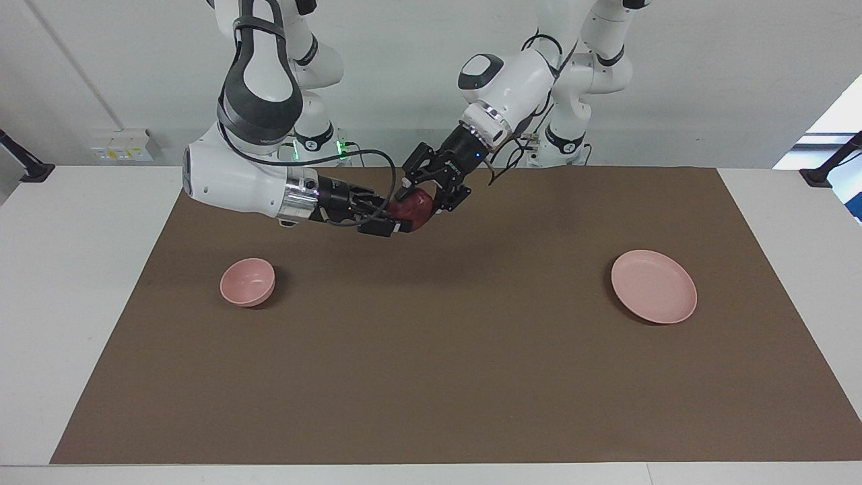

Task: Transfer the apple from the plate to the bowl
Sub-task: 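Close the right gripper on the apple held by the left gripper, then carry the apple to the bowl with the right gripper while the left gripper withdraws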

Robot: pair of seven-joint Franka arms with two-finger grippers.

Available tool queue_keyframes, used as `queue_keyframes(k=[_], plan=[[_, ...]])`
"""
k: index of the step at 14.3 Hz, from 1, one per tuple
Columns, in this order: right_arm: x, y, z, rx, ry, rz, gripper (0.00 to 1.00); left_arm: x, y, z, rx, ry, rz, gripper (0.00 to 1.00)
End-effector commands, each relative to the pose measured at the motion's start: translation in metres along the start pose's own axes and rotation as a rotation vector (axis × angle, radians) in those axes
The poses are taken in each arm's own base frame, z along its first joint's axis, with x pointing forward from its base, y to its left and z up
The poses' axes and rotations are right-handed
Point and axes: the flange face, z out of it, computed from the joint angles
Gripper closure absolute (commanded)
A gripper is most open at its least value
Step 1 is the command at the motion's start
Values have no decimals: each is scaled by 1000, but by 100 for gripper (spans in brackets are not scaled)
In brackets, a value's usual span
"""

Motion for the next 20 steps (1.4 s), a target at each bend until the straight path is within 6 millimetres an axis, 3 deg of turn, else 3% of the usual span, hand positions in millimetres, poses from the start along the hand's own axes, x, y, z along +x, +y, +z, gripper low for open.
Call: queue_keyframes(k=[1,5,7,10,17,20], plan=[[5,0,-16,1,32,-58,100,2,4,0,-13,9,-21,0],[10,9,-27,-161,204,-205,100,3,-1,1,-4,0,-16,0],[12,12,-35,-202,247,-237,100,5,-13,4,17,-85,-24,0],[21,23,-49,-342,353,-349,100,37,-45,-4,69,-101,-45,0],[35,46,-112,-669,611,-628,100,106,-130,-47,185,-44,-5,0],[51,76,-120,-736,692,-743,100,134,-152,-63,257,-103,109,0]])
